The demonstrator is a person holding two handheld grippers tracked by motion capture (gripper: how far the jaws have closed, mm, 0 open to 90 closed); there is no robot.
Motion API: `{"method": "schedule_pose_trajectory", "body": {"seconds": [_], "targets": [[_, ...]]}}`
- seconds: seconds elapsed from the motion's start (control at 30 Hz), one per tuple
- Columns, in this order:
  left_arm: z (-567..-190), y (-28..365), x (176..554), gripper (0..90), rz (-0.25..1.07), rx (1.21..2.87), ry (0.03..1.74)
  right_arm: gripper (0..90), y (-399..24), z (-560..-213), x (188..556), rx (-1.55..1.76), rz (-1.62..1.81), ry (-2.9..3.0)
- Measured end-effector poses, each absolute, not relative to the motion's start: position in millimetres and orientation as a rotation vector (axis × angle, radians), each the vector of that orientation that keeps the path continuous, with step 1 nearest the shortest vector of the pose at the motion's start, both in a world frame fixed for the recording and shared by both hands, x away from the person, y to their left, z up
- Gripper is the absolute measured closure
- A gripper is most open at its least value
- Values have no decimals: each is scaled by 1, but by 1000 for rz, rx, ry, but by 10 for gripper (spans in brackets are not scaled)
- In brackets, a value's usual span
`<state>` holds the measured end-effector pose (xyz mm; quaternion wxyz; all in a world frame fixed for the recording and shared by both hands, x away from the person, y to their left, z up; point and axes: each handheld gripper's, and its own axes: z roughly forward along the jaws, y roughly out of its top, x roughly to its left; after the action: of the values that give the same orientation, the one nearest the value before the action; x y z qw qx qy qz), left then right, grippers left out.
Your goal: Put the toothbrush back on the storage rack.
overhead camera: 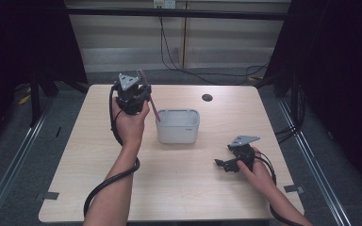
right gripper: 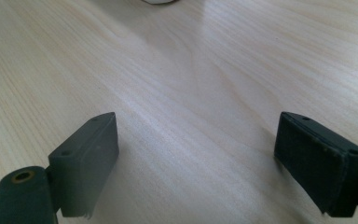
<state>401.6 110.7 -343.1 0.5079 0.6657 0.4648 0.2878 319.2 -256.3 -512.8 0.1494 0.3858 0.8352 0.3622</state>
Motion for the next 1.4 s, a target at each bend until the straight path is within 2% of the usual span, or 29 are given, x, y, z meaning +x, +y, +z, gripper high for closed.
{"method": "schedule_pose_trajectory", "body": {"seconds": [1.4], "targets": [[-372, 100, 400, 811, 689, 1611, 1140, 133, -256, -513, 319, 1102, 1041, 2403]]}}
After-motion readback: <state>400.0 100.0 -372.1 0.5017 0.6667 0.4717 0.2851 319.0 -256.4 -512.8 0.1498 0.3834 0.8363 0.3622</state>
